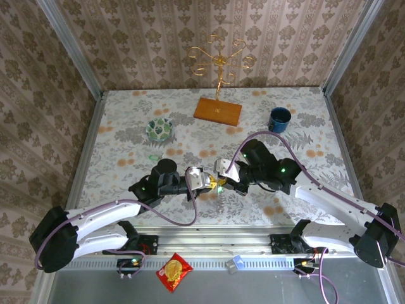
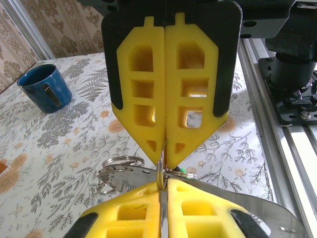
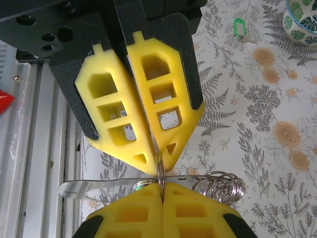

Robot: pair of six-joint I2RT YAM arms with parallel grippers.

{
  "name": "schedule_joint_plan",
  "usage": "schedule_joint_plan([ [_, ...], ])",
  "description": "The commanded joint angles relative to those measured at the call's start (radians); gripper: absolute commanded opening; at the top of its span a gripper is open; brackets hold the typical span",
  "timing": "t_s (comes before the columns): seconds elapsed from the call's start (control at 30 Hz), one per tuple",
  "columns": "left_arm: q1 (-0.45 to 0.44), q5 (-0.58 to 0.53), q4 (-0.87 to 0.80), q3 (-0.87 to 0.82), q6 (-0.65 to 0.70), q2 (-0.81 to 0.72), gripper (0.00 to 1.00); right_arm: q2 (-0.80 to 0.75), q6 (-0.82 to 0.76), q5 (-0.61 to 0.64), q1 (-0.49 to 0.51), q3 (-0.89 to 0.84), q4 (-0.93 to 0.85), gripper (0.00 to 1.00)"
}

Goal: Put the keys on the keyring

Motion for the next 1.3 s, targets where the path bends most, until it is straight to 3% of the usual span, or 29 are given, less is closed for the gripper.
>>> schedule_joint_plan([
  [0.0,0.002,-0.008,-0.002,0.037,0.018,-0.022,0.13,0.015,-0.031,-0.006,0.023,0.049,-0.057,0.00],
  [0.27,0.002,0.006,-0.001,0.044,0.011,-0.027,0.14,0.055,-0.072,0.073,0.048,0.095,-0.116,0.00],
  [0.43,0.005,0.016,-0.003,0.047,0.014,-0.022,0.00,0.058,-0.071,0.061,0.057,0.102,-0.119,0.00],
  [0.47,0.004,0.018,-0.001,0.044,0.014,-0.025,0.00,0.047,-0.055,0.056,0.051,0.090,-0.097,0.02],
  [0.53,0.005,0.020,0.014,0.035,0.003,-0.033,0.00,0.000,-0.007,0.012,0.021,0.039,-0.017,0.19],
  [0.57,0.007,0.021,0.033,0.027,-0.007,-0.037,0.00,-0.027,0.017,-0.021,-0.002,0.008,0.034,0.24],
  [0.7,0.016,0.046,0.135,-0.017,-0.052,-0.050,0.00,-0.145,0.099,-0.152,-0.076,-0.142,0.228,0.32],
  [0.9,0.025,0.106,0.323,-0.088,-0.128,-0.046,0.00,-0.193,0.201,-0.238,-0.102,-0.243,0.392,0.32],
  [1.27,0.026,0.187,0.394,-0.105,-0.157,-0.015,0.00,-0.185,0.245,-0.276,-0.103,-0.266,0.456,0.24],
])
